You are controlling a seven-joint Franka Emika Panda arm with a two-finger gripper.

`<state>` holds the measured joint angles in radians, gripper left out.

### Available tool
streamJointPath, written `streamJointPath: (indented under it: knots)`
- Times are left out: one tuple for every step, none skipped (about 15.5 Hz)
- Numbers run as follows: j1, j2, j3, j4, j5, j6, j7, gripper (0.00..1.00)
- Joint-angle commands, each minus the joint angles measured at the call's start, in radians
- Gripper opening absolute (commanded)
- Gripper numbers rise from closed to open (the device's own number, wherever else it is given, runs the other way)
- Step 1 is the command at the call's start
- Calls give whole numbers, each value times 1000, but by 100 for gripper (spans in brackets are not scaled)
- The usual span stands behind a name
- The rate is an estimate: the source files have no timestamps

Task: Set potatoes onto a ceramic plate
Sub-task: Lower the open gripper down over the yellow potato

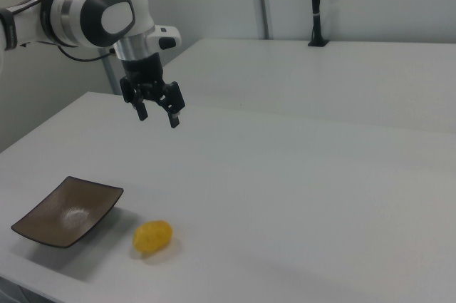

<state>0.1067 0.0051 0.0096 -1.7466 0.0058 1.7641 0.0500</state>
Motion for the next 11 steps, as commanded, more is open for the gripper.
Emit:
streamJointPath:
  knots:
    - [11,-39,-7,-72,-20,-6,-39,100]
    - [11,-48,-3,-91,-20,-5,-53,100]
    - [11,-56,-2,-121,-17,20,-62,100]
    - [13,-68,0,-161,-12,55,-62,100]
    - [11,-86,6,-207,-4,90,-53,100]
    - [8,-100,16,-243,3,106,-47,100]
    - [5,-112,29,-279,12,107,-42,100]
    - [4,-129,30,-325,26,112,-21,100]
    - [7,-143,32,-367,40,129,13,100]
    - [7,-148,32,-399,46,159,51,100]
    - [7,-148,32,-424,52,196,98,100]
